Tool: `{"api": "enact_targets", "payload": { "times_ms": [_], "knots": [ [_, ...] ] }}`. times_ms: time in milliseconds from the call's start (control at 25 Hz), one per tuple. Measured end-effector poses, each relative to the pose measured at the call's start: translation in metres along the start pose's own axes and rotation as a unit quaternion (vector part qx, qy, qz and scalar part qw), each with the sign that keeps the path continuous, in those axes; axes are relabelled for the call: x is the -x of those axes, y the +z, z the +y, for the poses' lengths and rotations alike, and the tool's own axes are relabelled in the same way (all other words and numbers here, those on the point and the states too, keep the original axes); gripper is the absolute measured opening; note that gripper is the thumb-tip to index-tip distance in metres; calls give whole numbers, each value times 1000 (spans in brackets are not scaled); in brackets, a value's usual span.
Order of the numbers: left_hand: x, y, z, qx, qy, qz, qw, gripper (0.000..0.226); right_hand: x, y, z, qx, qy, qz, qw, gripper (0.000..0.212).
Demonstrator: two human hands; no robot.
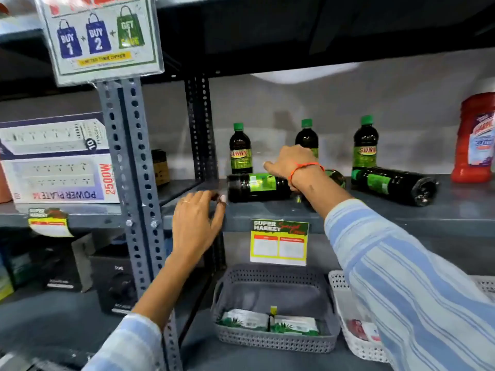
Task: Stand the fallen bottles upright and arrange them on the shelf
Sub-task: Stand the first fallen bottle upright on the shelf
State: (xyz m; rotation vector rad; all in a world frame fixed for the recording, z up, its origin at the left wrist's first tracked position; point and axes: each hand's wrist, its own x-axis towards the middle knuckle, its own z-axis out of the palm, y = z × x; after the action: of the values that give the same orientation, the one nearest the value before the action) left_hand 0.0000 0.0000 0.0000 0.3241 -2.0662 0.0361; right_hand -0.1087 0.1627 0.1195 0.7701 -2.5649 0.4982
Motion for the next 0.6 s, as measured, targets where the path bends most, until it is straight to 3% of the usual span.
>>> {"api": "enact_targets", "payload": {
  "times_ms": [240, 440, 600],
  "knots": [
    [23, 11, -29, -2, 41, -28, 999, 48, -14, 34, -29, -31, 125, -151, 980, 81],
    [26, 15, -30, -2, 29, 4, 1000, 49, -21, 31, -37, -48, 129, -199, 970, 75],
    [30, 18, -29, -9, 25, 10, 1000, 52, -22, 35, -38, -27, 161, -206, 965, 84]
  ]
}}
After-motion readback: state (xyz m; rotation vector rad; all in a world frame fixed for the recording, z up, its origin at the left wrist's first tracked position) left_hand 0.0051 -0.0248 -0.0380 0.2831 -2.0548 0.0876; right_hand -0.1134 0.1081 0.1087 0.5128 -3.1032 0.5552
